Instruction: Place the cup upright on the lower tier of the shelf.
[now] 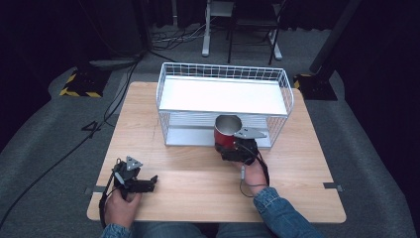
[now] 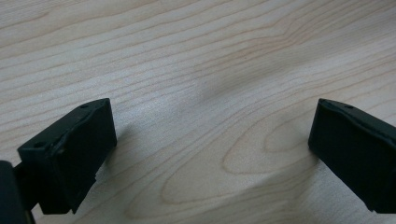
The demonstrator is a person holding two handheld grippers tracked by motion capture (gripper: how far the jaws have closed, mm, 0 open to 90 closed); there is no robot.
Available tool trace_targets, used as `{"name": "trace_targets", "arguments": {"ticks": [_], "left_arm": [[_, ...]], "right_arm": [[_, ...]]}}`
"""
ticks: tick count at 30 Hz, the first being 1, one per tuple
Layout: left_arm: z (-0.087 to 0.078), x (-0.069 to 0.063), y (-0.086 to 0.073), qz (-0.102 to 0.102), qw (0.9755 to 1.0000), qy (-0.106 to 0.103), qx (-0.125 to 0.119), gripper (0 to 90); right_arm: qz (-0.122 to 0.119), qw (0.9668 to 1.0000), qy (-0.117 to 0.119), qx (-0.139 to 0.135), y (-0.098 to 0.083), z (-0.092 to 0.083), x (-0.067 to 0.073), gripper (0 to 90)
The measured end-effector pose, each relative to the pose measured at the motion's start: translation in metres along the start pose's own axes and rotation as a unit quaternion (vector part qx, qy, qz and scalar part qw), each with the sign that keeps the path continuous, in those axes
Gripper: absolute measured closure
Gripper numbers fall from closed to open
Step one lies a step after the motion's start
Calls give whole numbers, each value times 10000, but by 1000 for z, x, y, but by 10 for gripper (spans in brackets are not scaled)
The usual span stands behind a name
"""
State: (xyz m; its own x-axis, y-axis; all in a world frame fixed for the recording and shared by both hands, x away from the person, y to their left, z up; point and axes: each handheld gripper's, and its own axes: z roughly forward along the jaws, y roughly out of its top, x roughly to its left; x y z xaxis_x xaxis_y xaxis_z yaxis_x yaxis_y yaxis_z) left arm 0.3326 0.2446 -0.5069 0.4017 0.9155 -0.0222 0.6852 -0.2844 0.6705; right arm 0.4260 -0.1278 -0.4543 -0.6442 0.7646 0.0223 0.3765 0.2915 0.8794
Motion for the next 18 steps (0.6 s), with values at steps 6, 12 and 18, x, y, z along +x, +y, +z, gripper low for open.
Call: {"name": "trace_targets", "arguments": {"ticks": [6,12,18], "left_arm": [[0,0,0,6,10000,-2,2,13],[0,0,0,-1,10000,-2,-1,13],[0,0,0,18,10000,-4,5,13]], "right_arm": [[31,9999,-161,-36,7,12,-2,170],[80,9994,-335,-33,10,26,-4,170],[162,9983,-552,-32,11,39,-4,170]]}}
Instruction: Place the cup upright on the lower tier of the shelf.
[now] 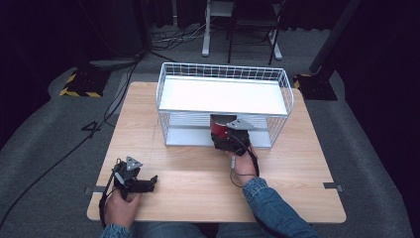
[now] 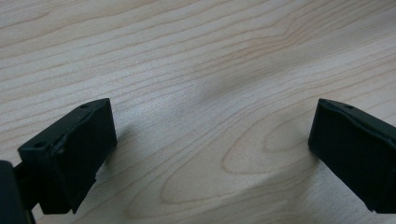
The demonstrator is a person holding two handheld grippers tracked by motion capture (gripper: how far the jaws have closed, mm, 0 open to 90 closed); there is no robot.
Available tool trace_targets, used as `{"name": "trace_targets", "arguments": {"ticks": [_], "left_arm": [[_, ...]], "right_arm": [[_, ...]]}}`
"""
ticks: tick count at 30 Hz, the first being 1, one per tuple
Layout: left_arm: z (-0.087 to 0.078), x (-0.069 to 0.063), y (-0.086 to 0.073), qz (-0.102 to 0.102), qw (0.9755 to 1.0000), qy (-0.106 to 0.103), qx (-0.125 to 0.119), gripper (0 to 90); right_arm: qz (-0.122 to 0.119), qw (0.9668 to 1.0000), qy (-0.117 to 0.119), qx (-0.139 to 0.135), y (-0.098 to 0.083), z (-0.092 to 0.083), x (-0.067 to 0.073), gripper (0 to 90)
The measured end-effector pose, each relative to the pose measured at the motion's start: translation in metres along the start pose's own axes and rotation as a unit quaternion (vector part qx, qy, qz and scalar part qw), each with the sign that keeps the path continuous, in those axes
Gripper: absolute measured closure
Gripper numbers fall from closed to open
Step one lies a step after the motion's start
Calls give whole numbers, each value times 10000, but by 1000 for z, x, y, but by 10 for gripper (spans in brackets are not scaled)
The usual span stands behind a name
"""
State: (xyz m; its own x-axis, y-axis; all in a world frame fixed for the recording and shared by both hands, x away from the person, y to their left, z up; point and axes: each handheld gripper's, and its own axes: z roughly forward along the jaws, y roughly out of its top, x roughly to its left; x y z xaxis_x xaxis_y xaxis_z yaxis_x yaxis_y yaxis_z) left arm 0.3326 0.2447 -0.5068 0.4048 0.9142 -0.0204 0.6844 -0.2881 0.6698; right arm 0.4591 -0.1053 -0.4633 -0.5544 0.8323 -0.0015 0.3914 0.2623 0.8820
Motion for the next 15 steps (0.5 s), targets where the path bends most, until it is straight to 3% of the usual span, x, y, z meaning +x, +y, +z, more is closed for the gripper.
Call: {"name": "trace_targets", "arguments": {"ticks": [15], "left_arm": [[0,0,0,-3,10000,-26,-1,14]], "right_arm": [[80,9997,-194,-106,4,25,3,169]]}}
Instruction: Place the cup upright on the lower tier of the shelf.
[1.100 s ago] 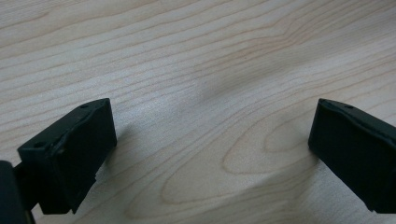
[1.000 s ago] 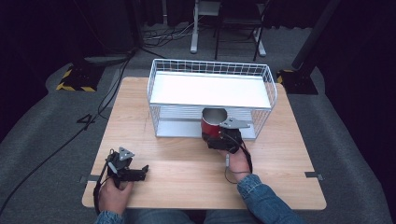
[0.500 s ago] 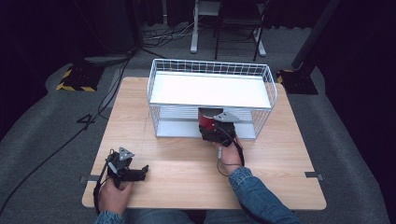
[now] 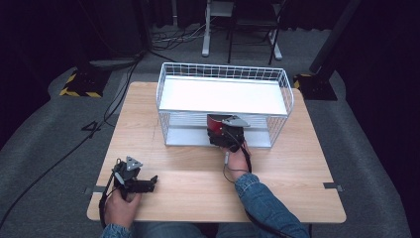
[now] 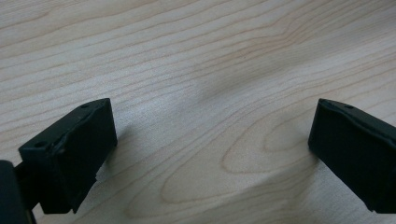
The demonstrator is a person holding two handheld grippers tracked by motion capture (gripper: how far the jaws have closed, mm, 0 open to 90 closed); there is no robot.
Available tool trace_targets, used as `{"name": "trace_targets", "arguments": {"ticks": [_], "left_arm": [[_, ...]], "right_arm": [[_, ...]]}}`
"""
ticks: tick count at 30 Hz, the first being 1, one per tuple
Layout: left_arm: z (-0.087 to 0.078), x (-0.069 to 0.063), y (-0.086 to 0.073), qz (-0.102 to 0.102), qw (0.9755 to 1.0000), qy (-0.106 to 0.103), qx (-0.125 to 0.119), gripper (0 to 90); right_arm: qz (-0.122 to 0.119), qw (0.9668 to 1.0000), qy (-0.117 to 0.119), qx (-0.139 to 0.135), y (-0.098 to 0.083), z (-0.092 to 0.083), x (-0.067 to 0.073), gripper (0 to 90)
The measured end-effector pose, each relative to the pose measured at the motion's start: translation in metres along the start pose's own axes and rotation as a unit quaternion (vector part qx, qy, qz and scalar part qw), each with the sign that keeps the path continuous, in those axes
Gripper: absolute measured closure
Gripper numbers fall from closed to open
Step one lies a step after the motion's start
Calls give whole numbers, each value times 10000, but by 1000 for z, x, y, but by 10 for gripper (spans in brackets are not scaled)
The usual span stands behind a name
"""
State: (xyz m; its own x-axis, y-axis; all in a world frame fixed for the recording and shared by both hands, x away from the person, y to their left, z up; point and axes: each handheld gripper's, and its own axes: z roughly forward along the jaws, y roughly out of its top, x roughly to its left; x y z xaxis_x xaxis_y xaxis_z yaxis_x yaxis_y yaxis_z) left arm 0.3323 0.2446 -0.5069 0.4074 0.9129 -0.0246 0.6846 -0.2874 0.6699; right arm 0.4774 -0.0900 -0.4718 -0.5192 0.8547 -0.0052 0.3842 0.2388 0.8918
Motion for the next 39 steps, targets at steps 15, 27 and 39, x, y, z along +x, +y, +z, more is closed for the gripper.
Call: {"name": "trace_targets", "arguments": {"ticks": [15,27,39], "left_arm": [[0,0,0,2,10000,-2,1,14],[0,0,0,2,10000,-7,0,14],[0,0,0,3,10000,-6,1,14]], "right_arm": [[46,9997,-234,96,1,19,-3,167],[209,9996,-161,52,-3,20,-9,163],[27,10000,-38,82,-3,19,-12,54]]}}
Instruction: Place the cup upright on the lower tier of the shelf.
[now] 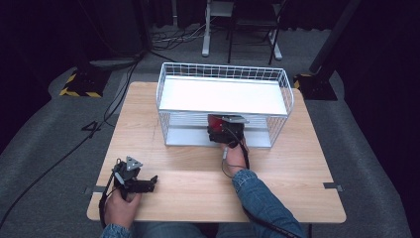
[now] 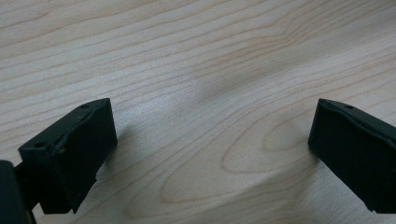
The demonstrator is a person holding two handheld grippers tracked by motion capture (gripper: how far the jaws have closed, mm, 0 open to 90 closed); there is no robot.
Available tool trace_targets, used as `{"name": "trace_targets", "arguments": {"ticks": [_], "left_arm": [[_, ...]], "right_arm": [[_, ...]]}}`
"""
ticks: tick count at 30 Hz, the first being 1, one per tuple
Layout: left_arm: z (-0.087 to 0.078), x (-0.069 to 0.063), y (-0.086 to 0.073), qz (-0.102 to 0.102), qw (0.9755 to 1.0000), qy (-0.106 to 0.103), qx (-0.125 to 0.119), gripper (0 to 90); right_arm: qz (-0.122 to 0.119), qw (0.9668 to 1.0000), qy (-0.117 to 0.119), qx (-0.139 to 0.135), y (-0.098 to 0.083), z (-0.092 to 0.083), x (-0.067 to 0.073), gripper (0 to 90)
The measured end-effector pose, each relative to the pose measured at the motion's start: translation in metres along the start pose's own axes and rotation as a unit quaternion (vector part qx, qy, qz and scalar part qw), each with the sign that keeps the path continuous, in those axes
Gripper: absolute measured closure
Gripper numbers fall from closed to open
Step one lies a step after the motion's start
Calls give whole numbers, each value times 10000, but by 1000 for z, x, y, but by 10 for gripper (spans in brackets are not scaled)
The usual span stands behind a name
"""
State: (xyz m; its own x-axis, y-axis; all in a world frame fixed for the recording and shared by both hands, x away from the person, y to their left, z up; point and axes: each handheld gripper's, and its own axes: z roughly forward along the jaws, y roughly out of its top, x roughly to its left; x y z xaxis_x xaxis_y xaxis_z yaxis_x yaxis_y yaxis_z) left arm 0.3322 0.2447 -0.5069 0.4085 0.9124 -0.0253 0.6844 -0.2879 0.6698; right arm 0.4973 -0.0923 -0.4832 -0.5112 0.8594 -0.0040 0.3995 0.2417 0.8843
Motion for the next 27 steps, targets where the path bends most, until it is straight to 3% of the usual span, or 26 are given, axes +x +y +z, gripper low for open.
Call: {"name": "trace_targets", "arguments": {"ticks": [4,9,27], "left_arm": [[0,0,0,0,10000,1,-1,14],[0,0,0,0,10000,1,0,14],[1,0,1,-6,10000,16,-1,14]], "right_arm": [[-61,10000,15,17,-1,-4,0,0],[-237,9996,142,-21,0,-17,-3,0],[-435,9977,474,218,-3,-70,-20,4]]}}
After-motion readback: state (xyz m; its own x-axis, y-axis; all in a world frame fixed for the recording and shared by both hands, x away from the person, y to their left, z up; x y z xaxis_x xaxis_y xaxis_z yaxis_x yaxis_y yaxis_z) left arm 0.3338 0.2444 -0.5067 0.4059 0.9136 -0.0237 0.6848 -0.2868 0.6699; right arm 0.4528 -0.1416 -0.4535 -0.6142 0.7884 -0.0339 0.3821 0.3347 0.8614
